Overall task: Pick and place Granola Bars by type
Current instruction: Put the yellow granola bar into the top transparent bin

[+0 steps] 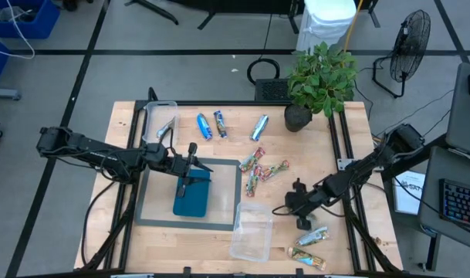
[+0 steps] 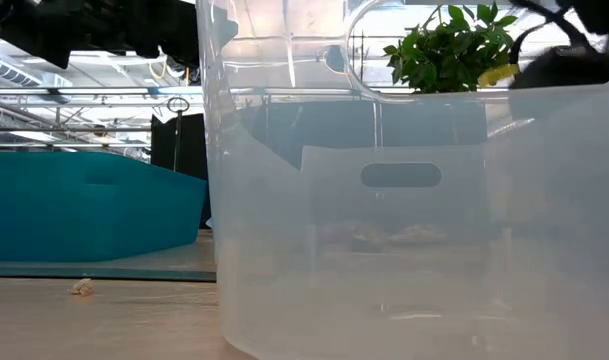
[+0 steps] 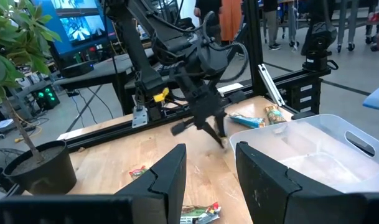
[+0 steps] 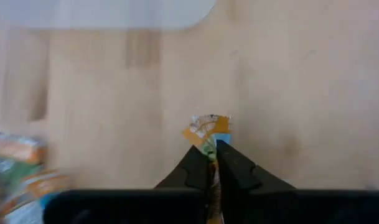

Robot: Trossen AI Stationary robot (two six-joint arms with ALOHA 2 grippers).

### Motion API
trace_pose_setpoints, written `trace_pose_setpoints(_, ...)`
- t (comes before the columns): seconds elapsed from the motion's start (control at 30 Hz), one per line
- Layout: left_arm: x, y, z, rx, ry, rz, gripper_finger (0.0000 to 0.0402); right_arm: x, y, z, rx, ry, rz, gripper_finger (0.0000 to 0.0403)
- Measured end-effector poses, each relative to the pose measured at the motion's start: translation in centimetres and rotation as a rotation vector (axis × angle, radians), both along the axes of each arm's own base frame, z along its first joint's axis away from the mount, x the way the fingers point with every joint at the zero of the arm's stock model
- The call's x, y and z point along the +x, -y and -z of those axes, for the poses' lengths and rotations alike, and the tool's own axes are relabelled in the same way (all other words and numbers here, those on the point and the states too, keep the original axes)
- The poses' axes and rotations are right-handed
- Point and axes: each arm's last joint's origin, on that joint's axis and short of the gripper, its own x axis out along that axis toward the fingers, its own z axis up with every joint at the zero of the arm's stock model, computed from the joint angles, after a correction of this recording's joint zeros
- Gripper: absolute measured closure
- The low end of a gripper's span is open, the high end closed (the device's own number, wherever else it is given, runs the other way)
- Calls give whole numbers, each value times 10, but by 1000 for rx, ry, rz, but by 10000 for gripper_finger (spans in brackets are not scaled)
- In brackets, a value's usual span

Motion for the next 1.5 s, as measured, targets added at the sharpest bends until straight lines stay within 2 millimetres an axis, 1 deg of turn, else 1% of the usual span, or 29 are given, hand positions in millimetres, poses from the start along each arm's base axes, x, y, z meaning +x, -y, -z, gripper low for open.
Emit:
trace_pose_setpoints(0.13, 0, 0, 0, 2, 0, 0, 256, 2, 13, -23, -94, 168, 4, 399)
trace_pose_setpoints(0.3, 0, 0, 0, 3, 1, -2, 256, 2, 33, -58, -271, 414, 9, 401)
trace_pose_setpoints(0.43, 0, -1, -1, 20, 11, -30, 256, 9, 46, -88, -365, 673, -63, 402)
trace_pose_setpoints(0.5, 0, -2, -1, 29, 13, -58, 256, 14, 53, -97, -396, 771, -120, 402)
trace_pose_setpoints(0.57, 0, -3, -1, 44, 15, -85, 256, 20, 64, -103, -401, 846, -160, 402)
trace_pose_setpoints(0.67, 1, -3, -1, 56, 17, -110, 256, 33, 83, -104, -374, 923, -202, 402)
trace_pose_setpoints(0.83, 1, -4, -4, 54, 51, -116, 256, 54, 109, -94, -274, 1013, -265, 402)
trace_pose_setpoints(1.0, 6, -10, -6, 33, 123, -139, 256, 65, 119, -91, -226, 1130, -345, 403)
trace_pose_setpoints(1.1, 13, -15, -4, -7, 162, -89, 256, 68, 122, -90, -222, 1174, -370, 403)
trace_pose_setpoints(1.2, 23, -20, 3, -47, 180, -30, 256, 71, 122, -87, -217, 1194, -386, 403)
trace_pose_setpoints(1.27, 33, -23, 6, -62, 186, -21, 256, 72, 122, -86, -215, 1197, -386, 403)
trace_pose_setpoints(1.37, 53, -24, 7, -73, 170, 2, 256, 73, 122, -85, -207, 1198, -381, 403)
trace_pose_setpoints(1.5, 80, -19, 5, -55, 144, 83, 256, 73, 122, -86, -207, 1201, -380, 402)
